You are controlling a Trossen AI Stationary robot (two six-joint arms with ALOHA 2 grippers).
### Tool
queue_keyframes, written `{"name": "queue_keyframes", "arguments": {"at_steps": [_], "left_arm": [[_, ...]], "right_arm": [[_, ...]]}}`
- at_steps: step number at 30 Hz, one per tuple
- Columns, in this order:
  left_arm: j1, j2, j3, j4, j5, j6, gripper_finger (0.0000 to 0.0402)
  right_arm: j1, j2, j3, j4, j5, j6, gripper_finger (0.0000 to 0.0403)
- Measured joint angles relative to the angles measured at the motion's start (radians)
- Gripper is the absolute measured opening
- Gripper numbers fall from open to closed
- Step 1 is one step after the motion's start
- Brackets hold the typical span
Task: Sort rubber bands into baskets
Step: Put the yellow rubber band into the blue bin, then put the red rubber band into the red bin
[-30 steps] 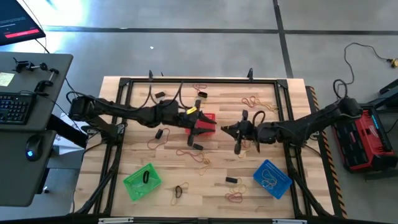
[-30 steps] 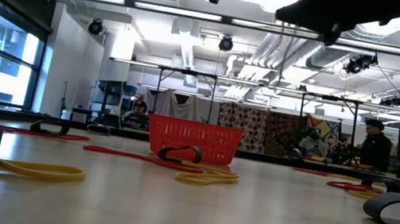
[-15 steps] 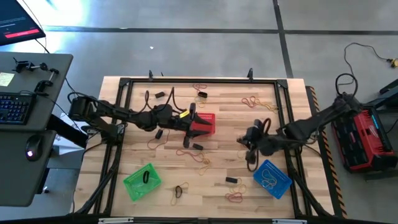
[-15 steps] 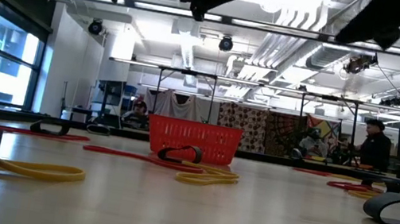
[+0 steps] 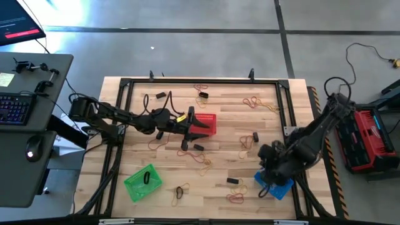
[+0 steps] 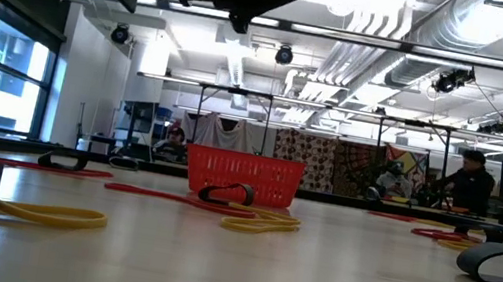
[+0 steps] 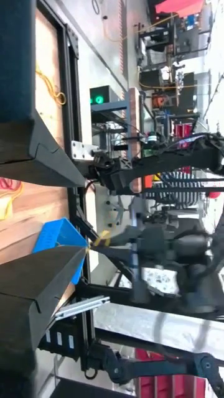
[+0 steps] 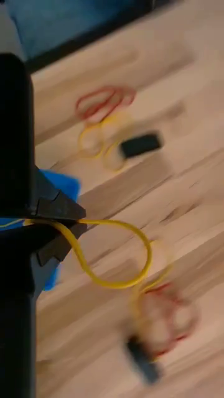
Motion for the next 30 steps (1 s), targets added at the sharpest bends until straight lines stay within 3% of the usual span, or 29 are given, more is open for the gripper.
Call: {"name": "queue_keyframes", "arguments": {"at_steps": [10,24,30], "left_arm": [[0.0,0.0,0.0,0.012,0.0,-0.009,0.0157],[0.0,0.0,0.0,0.01,-0.011,-0.008,0.0157],[0.0,0.049,0.001,0.015,-0.014,-0.001,0.0157]], "right_arm": [[0.059,0.143,-0.044,-0.036,-0.161,0.219,0.0],[0.059,0.293,-0.047,0.051,-0.308,0.196,0.0003],[0.056,0.312,-0.047,0.044,-0.352,0.164,0.0046]]}}
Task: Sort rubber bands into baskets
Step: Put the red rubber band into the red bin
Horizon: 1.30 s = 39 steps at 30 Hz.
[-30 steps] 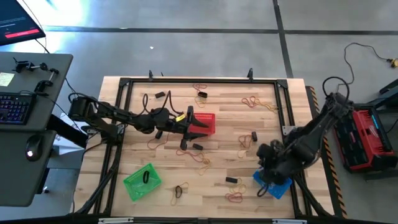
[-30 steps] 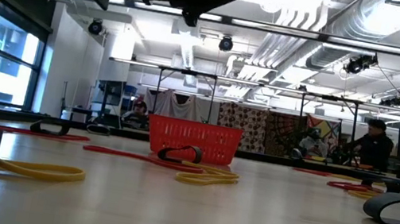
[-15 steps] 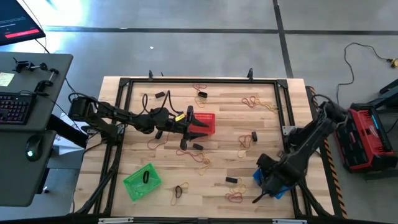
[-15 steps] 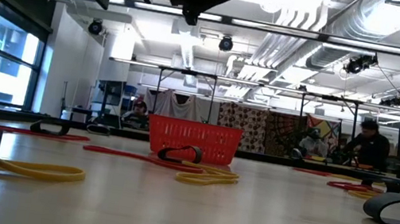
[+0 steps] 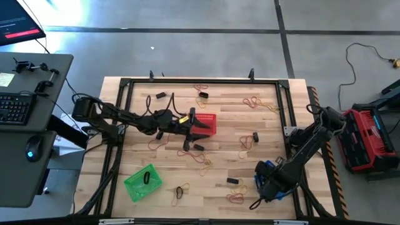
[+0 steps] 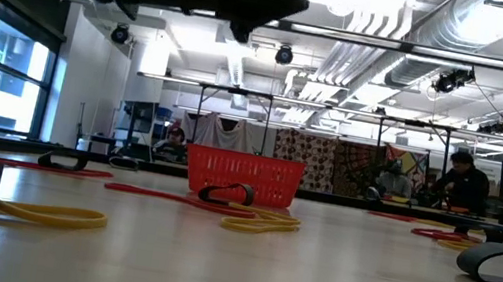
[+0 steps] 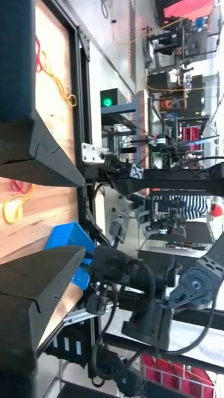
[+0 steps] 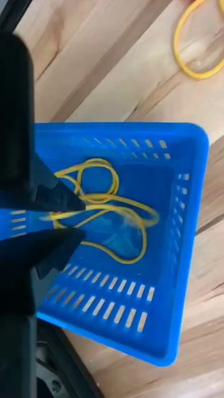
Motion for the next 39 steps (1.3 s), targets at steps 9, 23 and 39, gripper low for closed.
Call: {"name": "queue_keyframes", "arguments": {"at_steps": [9,23,39], "left_arm": [[0.0,0.057,0.0,0.086,0.0,0.01,0.0157],[-0.036,0.053,-0.003,0.083,0.006,0.021,0.0157],[-0.15,0.05,-0.123,0.234,-0.055,-0.003,0.0156]], "right_arm": [[0.0,-0.001,0.028,-0.056,-0.035,-0.018,0.0126],[-0.093,-0.002,0.169,0.167,0.224,-0.343,0.0142],[-0.074,0.33,0.344,0.282,0.157,-0.537,0.0142]]}}
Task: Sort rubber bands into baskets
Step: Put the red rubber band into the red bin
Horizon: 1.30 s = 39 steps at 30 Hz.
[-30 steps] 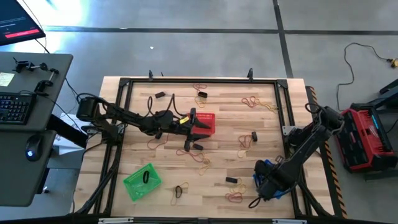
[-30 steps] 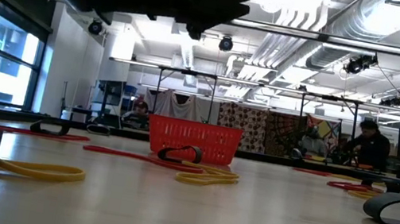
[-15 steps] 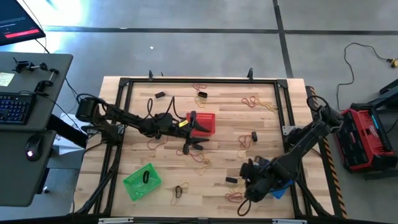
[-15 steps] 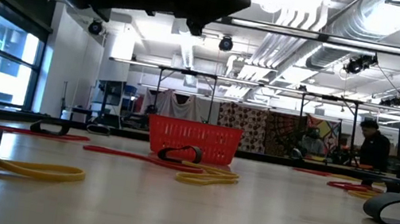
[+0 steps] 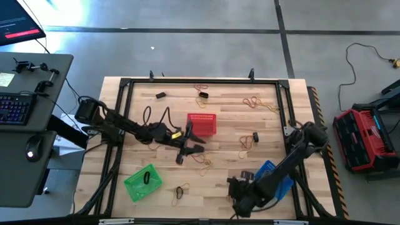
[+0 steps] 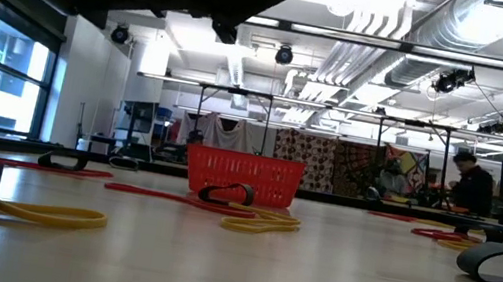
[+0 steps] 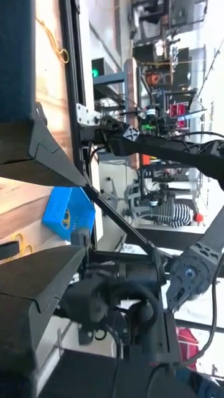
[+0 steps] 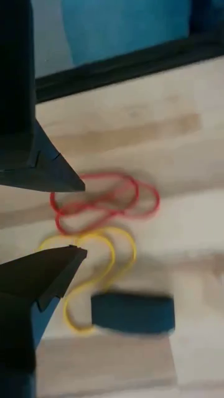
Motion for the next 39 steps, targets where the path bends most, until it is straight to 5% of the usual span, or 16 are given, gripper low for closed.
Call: {"name": "queue_keyframes", "arguments": {"at_steps": [16,28,39], "left_arm": [[-0.05,-0.001,0.0,-0.006,-0.065,0.079,0.0156],[-0.049,-0.001,0.0,-0.009,-0.067,0.084,0.0156],[-0.049,-0.028,-0.001,-0.024,-0.115,0.082,0.0156]], "right_arm": [[0.043,0.13,0.055,-0.011,-0.023,-0.056,0.0138],[0.034,0.128,0.023,0.011,-0.035,-0.122,0.0011],[0.02,0.126,0.157,-0.126,-0.022,-0.187,0.0]]}}
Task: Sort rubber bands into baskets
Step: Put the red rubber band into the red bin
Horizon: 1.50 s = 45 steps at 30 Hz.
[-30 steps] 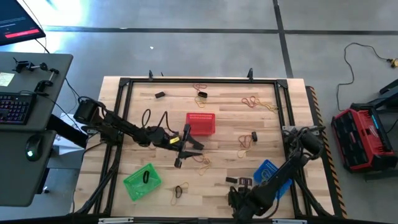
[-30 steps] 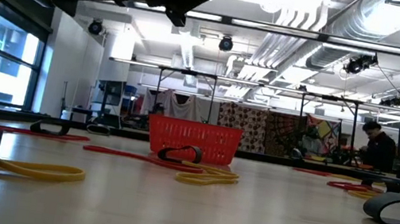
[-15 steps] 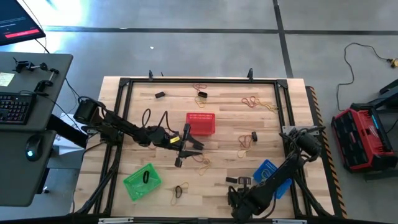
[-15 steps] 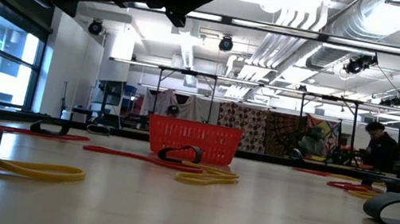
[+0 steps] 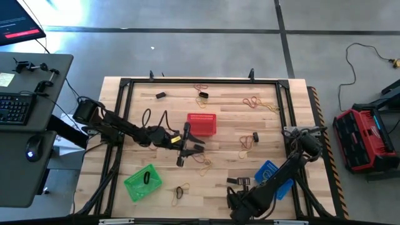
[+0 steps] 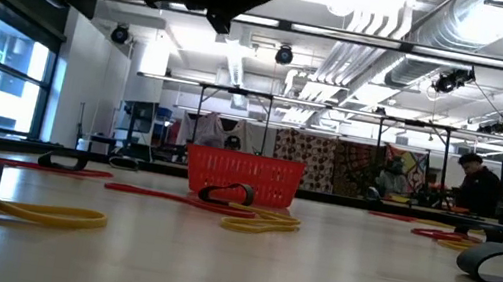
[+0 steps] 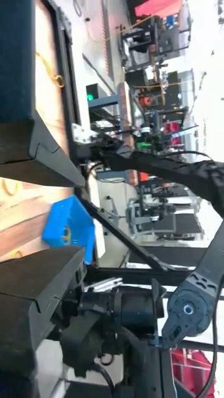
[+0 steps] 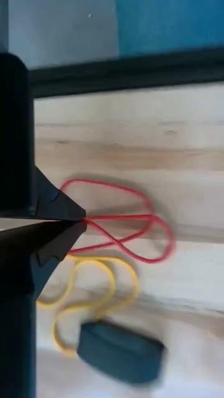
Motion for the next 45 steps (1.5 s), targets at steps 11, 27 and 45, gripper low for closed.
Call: {"name": "queue_keyframes", "arguments": {"at_steps": [11,27,45], "left_arm": [[-0.004,-0.214,0.0,-0.252,-0.012,0.003,0.0156],[-0.121,-0.3,-0.229,-0.053,-0.181,0.038,0.0156],[-0.128,-0.301,-0.292,0.024,-0.207,0.021,0.0156]], "right_arm": [[-0.033,-0.002,0.34,-0.39,0.249,-0.099,0.0],[-0.264,-0.004,0.502,-0.533,0.487,-0.258,0.0],[-0.596,-0.006,0.502,-0.388,0.542,-0.585,0.0]]}}
